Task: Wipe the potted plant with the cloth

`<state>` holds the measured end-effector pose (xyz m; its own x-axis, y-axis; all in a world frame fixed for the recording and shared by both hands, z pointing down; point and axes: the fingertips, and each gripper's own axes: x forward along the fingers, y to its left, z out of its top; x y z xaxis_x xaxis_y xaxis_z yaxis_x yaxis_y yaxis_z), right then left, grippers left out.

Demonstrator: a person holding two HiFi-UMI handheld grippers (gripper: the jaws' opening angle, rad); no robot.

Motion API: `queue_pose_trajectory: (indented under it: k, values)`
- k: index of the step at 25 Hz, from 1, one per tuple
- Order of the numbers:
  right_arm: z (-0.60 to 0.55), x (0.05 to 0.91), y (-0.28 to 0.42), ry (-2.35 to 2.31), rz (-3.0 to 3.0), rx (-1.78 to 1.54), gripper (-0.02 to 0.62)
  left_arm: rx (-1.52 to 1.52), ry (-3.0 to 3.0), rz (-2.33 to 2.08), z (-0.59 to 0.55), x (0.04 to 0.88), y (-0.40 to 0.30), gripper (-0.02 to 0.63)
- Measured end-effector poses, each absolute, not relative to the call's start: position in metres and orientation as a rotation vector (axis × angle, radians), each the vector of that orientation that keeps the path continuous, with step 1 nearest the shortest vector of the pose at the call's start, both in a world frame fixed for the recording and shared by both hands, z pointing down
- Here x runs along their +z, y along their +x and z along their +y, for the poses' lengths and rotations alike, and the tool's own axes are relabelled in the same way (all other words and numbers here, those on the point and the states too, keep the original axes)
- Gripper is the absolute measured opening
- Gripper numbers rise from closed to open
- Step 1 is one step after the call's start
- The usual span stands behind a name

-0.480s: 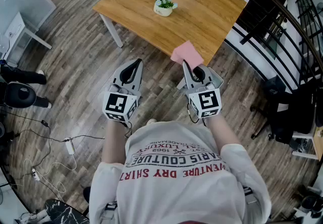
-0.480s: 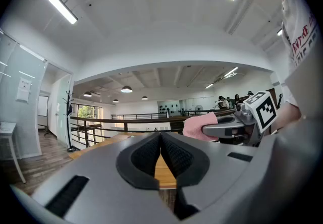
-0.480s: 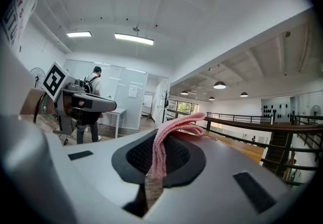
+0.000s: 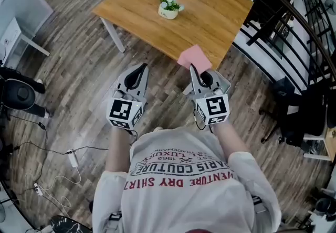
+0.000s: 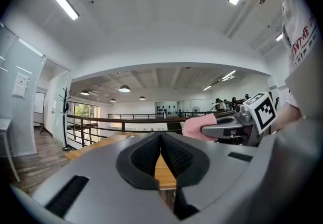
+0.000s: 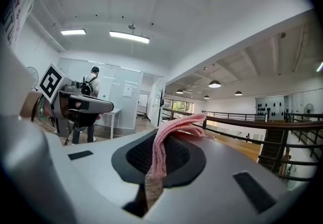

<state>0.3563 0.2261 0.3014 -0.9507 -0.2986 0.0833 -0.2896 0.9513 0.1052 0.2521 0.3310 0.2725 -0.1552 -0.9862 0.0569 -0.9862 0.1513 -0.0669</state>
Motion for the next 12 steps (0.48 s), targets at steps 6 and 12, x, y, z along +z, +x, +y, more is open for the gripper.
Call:
queue_pose_trajectory:
  k: [6, 12]
  values:
    - [0.23, 0.308, 0.33, 0.554, -2.975, -0.102, 0.035, -0.137, -2.066, 2.366, 0.345, 0.273, 0.217, 0.017]
    - [0.226, 0.313, 0.301, 0.642, -2.931, -0.067, 0.035, -0.162, -2.119, 2.349, 0.35, 0.278, 0.183, 0.017]
